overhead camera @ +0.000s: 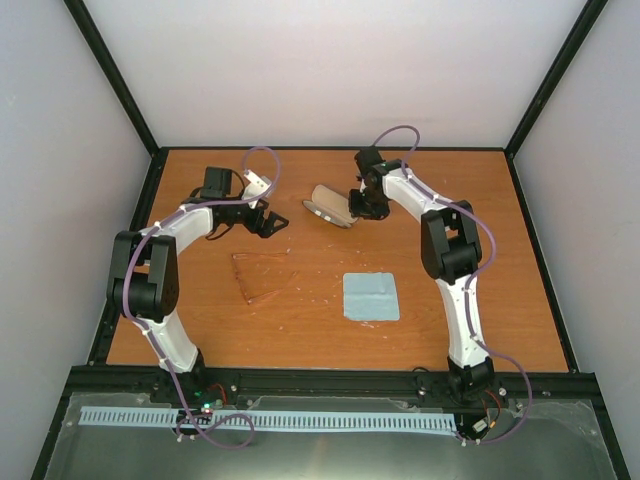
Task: Organize the sunglasses
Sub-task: Adjust the sunglasses case at the center of the board.
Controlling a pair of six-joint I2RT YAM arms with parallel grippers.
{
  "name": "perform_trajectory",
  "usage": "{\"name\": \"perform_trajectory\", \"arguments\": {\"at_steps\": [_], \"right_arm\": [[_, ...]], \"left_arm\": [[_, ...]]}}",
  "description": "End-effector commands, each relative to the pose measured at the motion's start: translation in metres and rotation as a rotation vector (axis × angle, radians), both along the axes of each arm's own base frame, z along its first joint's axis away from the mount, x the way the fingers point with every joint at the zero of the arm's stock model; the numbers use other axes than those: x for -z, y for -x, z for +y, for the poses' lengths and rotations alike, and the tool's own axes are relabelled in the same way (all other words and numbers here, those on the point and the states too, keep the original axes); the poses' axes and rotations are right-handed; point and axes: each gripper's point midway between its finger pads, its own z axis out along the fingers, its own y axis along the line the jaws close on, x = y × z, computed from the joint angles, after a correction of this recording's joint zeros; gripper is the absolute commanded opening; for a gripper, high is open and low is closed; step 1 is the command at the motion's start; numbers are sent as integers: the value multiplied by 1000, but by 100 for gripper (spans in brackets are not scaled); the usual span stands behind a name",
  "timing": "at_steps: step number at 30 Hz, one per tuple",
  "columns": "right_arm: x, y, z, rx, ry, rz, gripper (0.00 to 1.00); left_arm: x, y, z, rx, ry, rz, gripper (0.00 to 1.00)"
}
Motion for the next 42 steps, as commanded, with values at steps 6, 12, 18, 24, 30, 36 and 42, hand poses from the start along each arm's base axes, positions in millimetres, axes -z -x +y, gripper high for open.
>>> {"name": "perform_trajectory", "arguments": {"at_steps": [6, 12, 18, 24, 30, 36, 42], "right_arm": [[13, -2, -3, -10, 34, 28, 29], [18, -6, -3, -17, 38, 22, 25], [18, -15, -6, -27, 57, -3, 24], [15, -30, -9, -32, 70, -35, 25], [18, -41, -10, -42, 83, -48, 25], [9, -45, -11, -49, 79, -67, 29], [-23, -35, -20, -33, 95, -95, 37]], "left_arm": [[-10, -1, 1, -4, 12, -32, 99], [-10, 0, 2, -6, 10, -32, 99], [-9, 0, 2, -7, 8, -32, 99], [-10, -1, 2, -10, 8, -37, 99], [-11, 0, 2, -9, 8, -39, 99], [-11, -1, 2, -8, 7, -43, 99], [-24, -4, 0, 1, 26, -58, 99]]}}
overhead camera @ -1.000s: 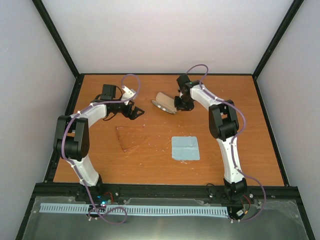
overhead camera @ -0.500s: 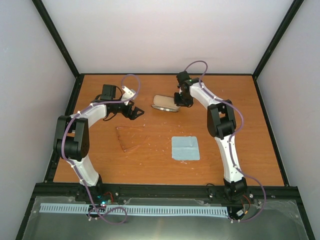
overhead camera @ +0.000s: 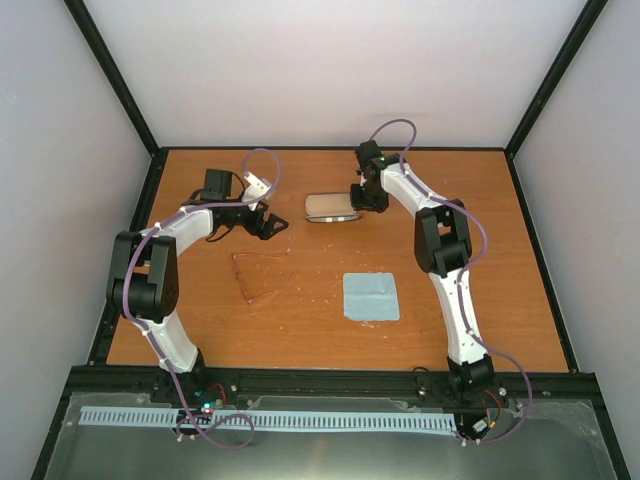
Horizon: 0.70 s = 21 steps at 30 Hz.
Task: Organize the sunglasses
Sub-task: Adjust the sunglasses case at the center of the board.
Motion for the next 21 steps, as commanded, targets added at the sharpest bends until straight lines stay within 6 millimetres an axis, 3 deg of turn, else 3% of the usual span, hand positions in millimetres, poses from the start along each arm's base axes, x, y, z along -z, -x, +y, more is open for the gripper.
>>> {"name": "perform_trajectory", "arguments": {"at_steps": [1, 5, 7, 14, 17, 21], "right_arm": [[-46, 7, -15, 21, 28, -60, 39], [-83, 35, -37, 52, 71, -108, 41], [-90, 57, -48, 58, 84, -118, 40], [-49, 159, -77, 30, 110, 48, 31], [-39, 180, -87, 39, 135, 77, 31], [-27, 191, -95, 45, 172, 117, 30]], "left_arm": [[-33, -8, -3, 8, 37, -66, 99], [-48, -7, -8, 32, 48, -84, 92], [-53, -5, -14, 49, 43, -96, 90], [-55, 6, -40, 111, 42, -94, 92], [-54, 6, -42, 112, 48, -92, 92], [-52, 6, -42, 113, 44, -95, 93]]}}
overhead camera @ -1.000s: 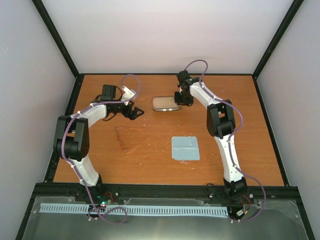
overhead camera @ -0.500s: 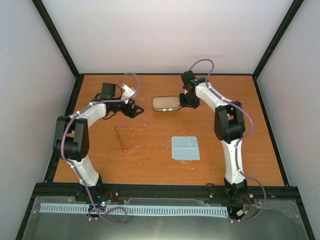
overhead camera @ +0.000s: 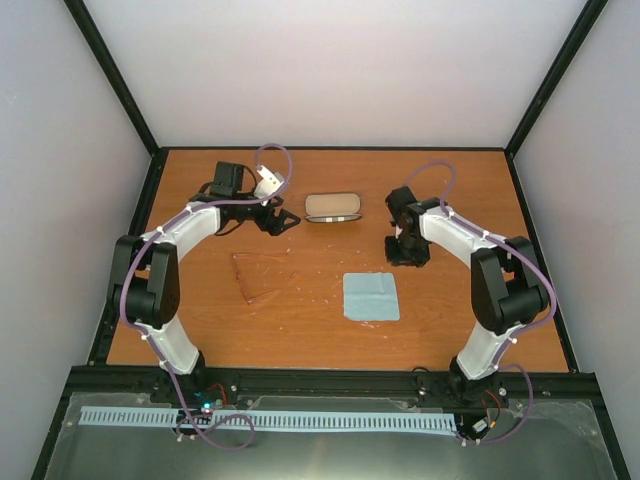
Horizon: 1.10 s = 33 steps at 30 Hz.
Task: Organize the sunglasses
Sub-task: Adjust the sunglasses case at the center of the board, then fold the glasses cleaning cloth at the center of the board.
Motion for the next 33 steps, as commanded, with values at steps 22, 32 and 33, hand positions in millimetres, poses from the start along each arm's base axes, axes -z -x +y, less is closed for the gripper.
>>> {"name": "perform_trajectory", "arguments": {"at_steps": [22, 32, 33], "right_arm": [[49, 24, 15, -21, 49, 137, 31], [66, 38, 12, -33, 74, 195, 26], [68, 40, 12, -33, 76, 204, 25]], "left_arm": [[-11, 2, 1, 4, -1, -35, 93], [-9, 3, 1, 0, 0, -35, 94], [-8, 3, 2, -2, -1, -32, 94]]}}
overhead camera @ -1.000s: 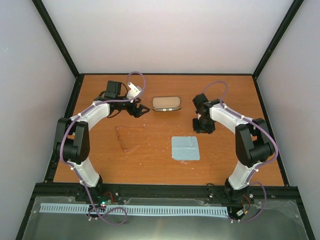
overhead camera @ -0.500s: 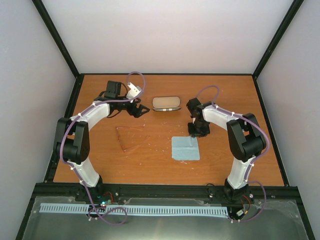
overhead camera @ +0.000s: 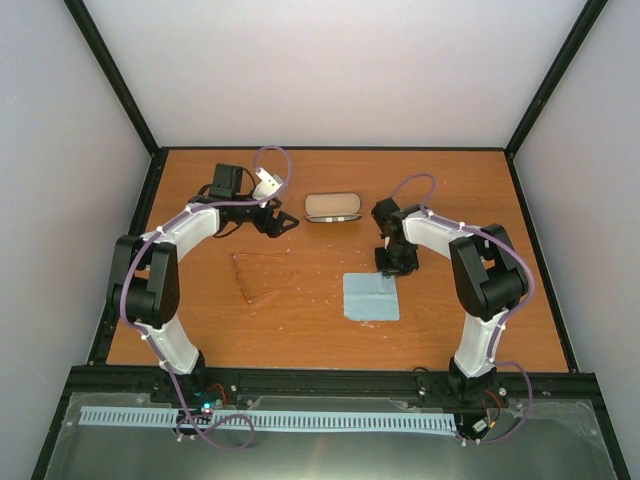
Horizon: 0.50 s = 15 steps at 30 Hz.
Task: Organize the sunglasses
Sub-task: Fold the glasses cleaning cloth at the center of the board.
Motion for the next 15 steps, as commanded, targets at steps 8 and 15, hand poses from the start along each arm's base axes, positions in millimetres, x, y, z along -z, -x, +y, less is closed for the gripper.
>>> {"name": "perform_trajectory", "arguments": {"at_steps": [8, 15], "right_arm": [[31, 40, 0, -15, 40, 130, 14], [35, 52, -3, -19, 54, 157, 3]], "left_arm": [[-14, 3, 1, -2, 5, -48, 94], [-13, 9, -2, 10, 4, -50, 92]]}}
